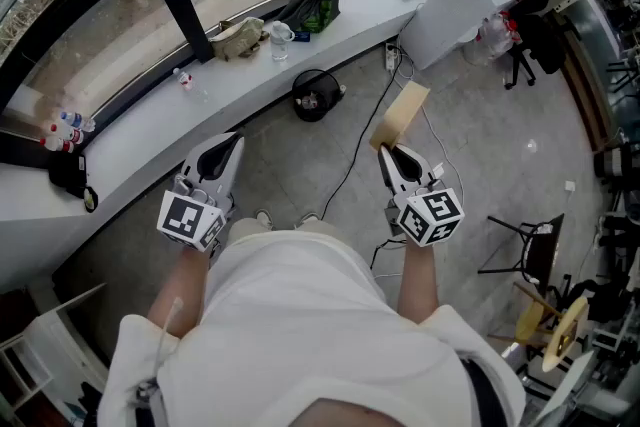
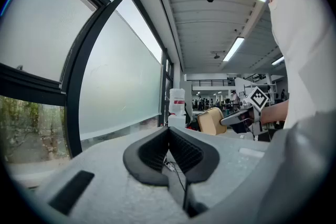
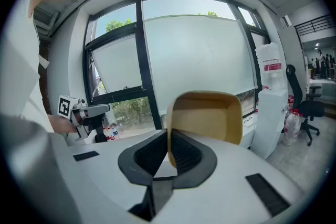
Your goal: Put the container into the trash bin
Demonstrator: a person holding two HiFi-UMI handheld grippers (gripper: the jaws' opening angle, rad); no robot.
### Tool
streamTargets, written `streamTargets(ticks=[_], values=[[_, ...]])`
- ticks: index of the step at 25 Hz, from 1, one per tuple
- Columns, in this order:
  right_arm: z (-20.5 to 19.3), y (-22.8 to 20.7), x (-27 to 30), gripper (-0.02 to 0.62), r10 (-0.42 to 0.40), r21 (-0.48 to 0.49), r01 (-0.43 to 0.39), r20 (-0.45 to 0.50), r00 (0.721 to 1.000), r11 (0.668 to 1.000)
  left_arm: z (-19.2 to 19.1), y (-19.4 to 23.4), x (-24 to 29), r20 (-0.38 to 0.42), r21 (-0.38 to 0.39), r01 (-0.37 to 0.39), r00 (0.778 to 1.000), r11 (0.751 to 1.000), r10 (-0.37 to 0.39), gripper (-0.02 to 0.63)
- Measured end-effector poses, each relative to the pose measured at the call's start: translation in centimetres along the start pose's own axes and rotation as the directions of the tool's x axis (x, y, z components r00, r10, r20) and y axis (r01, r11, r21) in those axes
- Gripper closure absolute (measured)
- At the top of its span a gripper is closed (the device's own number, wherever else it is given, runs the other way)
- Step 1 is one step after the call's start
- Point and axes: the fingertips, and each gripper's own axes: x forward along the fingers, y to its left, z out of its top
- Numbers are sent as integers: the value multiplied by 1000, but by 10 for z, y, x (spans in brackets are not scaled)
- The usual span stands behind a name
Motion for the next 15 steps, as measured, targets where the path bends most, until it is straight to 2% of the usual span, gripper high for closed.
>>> streamTargets(ticks=[6, 11, 15], values=[[-2, -15, -2, 572, 0, 18, 0, 5, 1000, 1000, -2, -7, 13, -14, 0, -4, 1000, 1000, 4, 589], [-2, -22, -8, 571, 51, 26, -53, 61, 997, 998, -4, -22, 26, -34, 12, 8, 999, 1000, -7, 589], [-9, -34, -4, 571, 48, 49, -52, 66, 997, 997, -9, -28, 32, -50, 14, 6, 999, 1000, -6, 589]])
